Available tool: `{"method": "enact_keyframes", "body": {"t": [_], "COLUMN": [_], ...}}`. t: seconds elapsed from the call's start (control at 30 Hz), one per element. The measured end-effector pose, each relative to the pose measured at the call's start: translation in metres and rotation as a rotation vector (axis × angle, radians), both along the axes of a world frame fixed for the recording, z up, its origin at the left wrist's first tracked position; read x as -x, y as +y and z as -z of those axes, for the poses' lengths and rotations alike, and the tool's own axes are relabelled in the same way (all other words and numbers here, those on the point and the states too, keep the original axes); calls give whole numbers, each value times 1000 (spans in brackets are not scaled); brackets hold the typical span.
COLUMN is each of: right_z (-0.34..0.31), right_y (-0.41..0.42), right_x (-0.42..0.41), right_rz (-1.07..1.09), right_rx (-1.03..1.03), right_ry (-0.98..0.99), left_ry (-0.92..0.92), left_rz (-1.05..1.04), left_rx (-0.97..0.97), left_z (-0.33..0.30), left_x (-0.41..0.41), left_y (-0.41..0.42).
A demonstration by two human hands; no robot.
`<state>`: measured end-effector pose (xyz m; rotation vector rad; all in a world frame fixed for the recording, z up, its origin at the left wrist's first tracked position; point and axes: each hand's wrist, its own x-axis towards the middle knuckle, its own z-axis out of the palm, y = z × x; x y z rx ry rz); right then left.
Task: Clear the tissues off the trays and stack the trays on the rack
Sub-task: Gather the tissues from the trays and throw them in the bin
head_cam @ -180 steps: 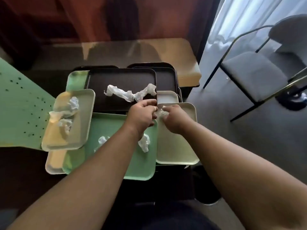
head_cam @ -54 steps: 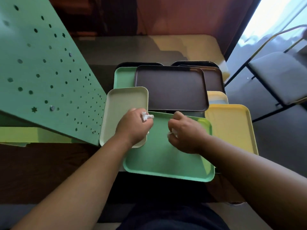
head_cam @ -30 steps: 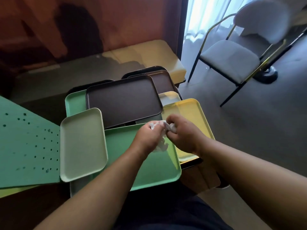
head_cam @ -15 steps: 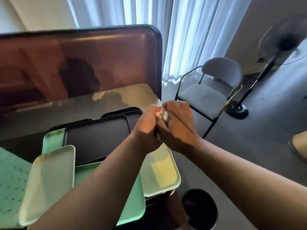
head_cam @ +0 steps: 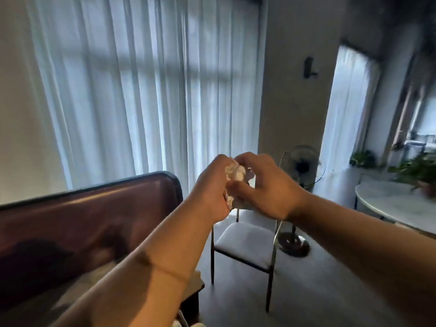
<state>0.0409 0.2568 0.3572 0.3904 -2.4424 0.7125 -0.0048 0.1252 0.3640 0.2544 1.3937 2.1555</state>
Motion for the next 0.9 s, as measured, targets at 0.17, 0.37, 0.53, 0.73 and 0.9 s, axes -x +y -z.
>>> {"method": "enact_keyframes", "body": {"t": [0.17, 0.37, 0.53, 0.73, 0.9], "right_z": [-121, -250, -307, -304, -249], "right_y": [17, 17, 10, 57, 134], "right_x": [-50, -131, -158, -154, -122], "right_rz": [240, 421, 427, 368, 103], "right_rx": [-195, -307, -328, -396, -259], "right_ry": [129, 218, 367, 379, 392], "left_ry": [281, 585, 754, 852, 831], "left_rz": [48, 182, 156, 53, -67], "left_rx": [-72, -223, -304, -187, -128], "left_z": [-109, -216, -271, -281, -251], "left_x": [-36, -89, -111, -104, -88], "left_y": [19, 40, 40, 72, 122]}}
